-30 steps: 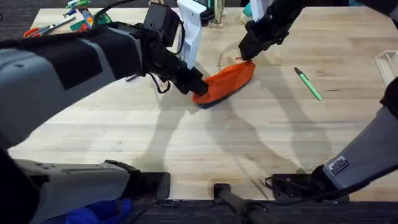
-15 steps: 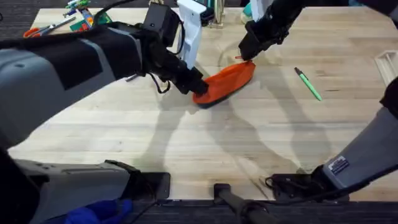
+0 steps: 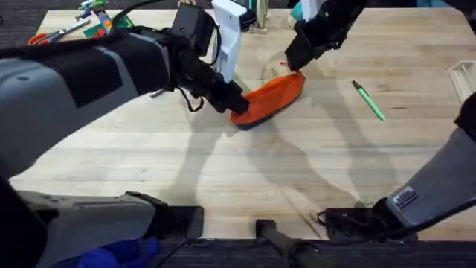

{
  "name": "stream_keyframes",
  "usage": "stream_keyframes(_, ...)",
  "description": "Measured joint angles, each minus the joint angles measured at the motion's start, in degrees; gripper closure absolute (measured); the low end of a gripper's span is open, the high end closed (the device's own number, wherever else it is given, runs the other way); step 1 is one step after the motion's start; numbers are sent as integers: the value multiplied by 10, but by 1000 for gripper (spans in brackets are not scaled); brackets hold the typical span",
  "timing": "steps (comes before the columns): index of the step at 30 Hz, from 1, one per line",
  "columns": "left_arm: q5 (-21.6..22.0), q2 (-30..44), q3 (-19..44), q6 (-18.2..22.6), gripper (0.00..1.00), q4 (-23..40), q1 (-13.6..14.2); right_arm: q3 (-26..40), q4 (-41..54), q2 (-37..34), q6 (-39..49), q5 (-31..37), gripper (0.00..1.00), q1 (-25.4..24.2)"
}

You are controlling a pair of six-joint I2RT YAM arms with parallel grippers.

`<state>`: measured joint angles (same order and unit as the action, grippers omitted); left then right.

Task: Unzip the bag, pick up the pens from the table one at a time and place them inside, then zip the bag closed.

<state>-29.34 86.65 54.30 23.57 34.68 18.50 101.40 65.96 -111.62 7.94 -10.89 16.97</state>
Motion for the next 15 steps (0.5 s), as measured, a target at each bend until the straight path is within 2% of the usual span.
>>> stream_keyframes(15, 0, 0, 0, 0, 959, 0, 0, 1, 7, 0, -8, -32, 970, 0)
